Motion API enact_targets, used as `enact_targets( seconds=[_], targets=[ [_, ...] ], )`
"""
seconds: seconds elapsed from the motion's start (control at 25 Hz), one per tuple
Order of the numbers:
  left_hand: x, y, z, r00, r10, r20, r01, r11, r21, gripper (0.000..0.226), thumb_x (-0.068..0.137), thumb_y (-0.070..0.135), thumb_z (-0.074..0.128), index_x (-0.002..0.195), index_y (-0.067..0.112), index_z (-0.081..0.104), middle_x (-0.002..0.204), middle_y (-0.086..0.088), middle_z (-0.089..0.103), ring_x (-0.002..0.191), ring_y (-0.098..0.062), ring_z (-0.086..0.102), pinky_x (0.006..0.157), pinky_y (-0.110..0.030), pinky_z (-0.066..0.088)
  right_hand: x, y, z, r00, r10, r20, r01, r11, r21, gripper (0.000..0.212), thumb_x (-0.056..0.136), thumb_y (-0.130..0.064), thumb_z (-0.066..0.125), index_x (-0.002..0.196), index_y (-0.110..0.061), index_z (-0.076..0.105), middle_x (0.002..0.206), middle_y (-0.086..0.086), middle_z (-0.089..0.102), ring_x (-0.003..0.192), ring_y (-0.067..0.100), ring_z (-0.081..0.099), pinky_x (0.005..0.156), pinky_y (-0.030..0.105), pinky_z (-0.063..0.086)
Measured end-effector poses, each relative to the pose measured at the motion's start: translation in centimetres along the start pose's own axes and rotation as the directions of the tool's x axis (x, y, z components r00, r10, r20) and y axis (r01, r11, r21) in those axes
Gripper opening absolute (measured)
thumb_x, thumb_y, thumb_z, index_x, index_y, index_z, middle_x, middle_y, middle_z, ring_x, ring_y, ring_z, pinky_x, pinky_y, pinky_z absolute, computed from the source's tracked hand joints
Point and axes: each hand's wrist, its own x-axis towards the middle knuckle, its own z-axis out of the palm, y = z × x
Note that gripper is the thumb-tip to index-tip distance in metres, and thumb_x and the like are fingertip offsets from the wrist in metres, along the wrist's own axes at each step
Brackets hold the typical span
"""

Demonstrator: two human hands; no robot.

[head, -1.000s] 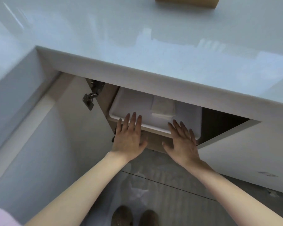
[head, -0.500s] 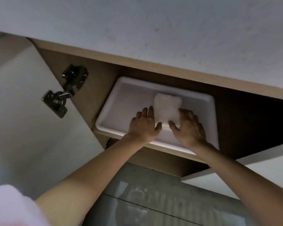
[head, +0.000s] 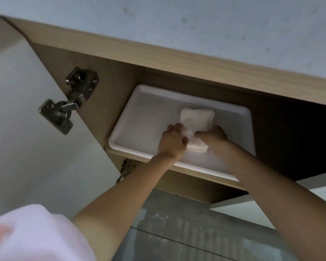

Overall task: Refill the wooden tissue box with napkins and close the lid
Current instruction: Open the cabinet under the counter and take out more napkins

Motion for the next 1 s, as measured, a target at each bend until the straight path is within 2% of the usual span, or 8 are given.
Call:
enact_targets(
  seconds=[0.12, 0.28, 0.44, 0.56, 0.68, 0.8, 0.92, 1.0],
  targets=[
    [-1.1, 0.3, -1.2, 0.993, -0.069, 0.097, 0.084, 0.984, -0.158, 0.038, 0.091, 0.017, 0.05, 0.126, 0.006, 0.04, 0.127, -0.016, 0.05, 0.114, -0.03, 0.05, 0.092, -0.032, 0.04, -1.6, 0.1, 0.0, 0.997, 0.035, 0.065, -0.052, 0.959, 0.278, 0.047, 0.081, -0.015, 0.063, 0.124, 0.0, 0.049, 0.124, 0.019, 0.058, 0.111, 0.033, 0.055, 0.08, 0.034, 0.046],
    [-4.5, 1.1, -3.1, 0.976, -0.155, 0.155, 0.204, 0.896, -0.394, 0.037, 0.089, 0.017, 0.053, 0.124, 0.009, 0.043, 0.125, -0.011, 0.054, 0.107, -0.025, 0.055, 0.09, -0.029, 0.044, -5.1, 0.1, -0.7, 0.998, 0.045, 0.046, -0.056, 0.961, 0.27, 0.047, 0.084, -0.023, 0.057, 0.127, -0.007, 0.045, 0.129, 0.016, 0.052, 0.117, 0.033, 0.049, 0.101, 0.044, 0.042],
    [-9.6, 2.6, -5.5, 0.951, -0.243, 0.19, 0.308, 0.782, -0.542, 0.031, 0.087, 0.017, 0.057, 0.117, 0.011, 0.048, 0.11, -0.009, 0.057, 0.096, -0.021, 0.056, 0.083, -0.03, 0.047, -11.0, 0.2, -2.7, 0.994, 0.01, 0.106, -0.038, 0.961, 0.274, 0.039, 0.086, -0.021, 0.056, 0.123, -0.01, 0.046, 0.119, 0.011, 0.054, 0.106, 0.027, 0.051, 0.09, 0.036, 0.042],
    [-13.2, 3.8, -8.1, 0.903, -0.338, 0.264, 0.422, 0.595, -0.684, 0.022, 0.087, 0.018, 0.057, 0.108, 0.016, 0.05, 0.109, -0.008, 0.058, 0.101, -0.022, 0.056, 0.088, -0.034, 0.05, -15.6, -0.6, -4.0, 0.988, -0.033, 0.153, -0.02, 0.943, 0.332, 0.029, 0.087, -0.017, 0.056, 0.114, -0.016, 0.048, 0.105, 0.003, 0.055, 0.092, 0.018, 0.05, 0.081, 0.028, 0.039],
    [-16.4, 5.6, -11.2, 0.844, -0.415, 0.339, 0.503, 0.394, -0.77, 0.027, 0.089, 0.019, 0.055, 0.114, 0.015, 0.047, 0.12, -0.009, 0.056, 0.108, -0.023, 0.056, 0.09, -0.036, 0.05, -20.0, -1.7, -5.3, 0.961, -0.022, 0.277, -0.089, 0.919, 0.384, 0.028, 0.086, -0.02, 0.058, 0.11, -0.027, 0.046, 0.099, -0.004, 0.058, 0.09, 0.013, 0.056, 0.081, 0.027, 0.044],
    [-19.7, 6.9, -14.2, 0.828, -0.384, 0.409, 0.515, 0.231, -0.825, 0.047, 0.086, 0.026, 0.059, 0.128, 0.012, 0.045, 0.125, -0.011, 0.059, 0.112, -0.026, 0.057, 0.101, -0.044, 0.044, -24.3, -2.9, -6.8, 0.917, -0.014, 0.4, -0.148, 0.916, 0.373, 0.028, 0.086, -0.02, 0.06, 0.112, -0.025, 0.051, 0.103, -0.002, 0.063, 0.097, 0.018, 0.061, 0.088, 0.033, 0.047],
    [-22.6, 7.9, -17.3, 0.814, -0.304, 0.494, 0.549, 0.13, -0.825, 0.058, 0.073, 0.038, 0.066, 0.123, 0.012, 0.052, 0.118, -0.011, 0.064, 0.107, -0.025, 0.062, 0.095, -0.039, 0.05, -28.0, -4.5, -8.9, 0.839, -0.085, 0.537, -0.113, 0.939, 0.326, 0.028, 0.087, -0.024, 0.059, 0.114, -0.023, 0.054, 0.11, 0.002, 0.066, 0.101, 0.019, 0.064, 0.095, 0.041, 0.05],
    [-24.2, 8.6, -19.3, 0.829, -0.242, 0.505, 0.54, 0.107, -0.835, 0.057, 0.072, 0.04, 0.068, 0.12, 0.012, 0.054, 0.116, -0.011, 0.066, 0.105, -0.024, 0.064, 0.089, -0.035, 0.053, -30.0, -6.0, -10.5, 0.803, -0.139, 0.579, -0.051, 0.953, 0.3, 0.034, 0.084, -0.029, 0.06, 0.117, -0.027, 0.052, 0.114, -0.001, 0.065, 0.103, 0.017, 0.064, 0.095, 0.041, 0.051]
  ],
)
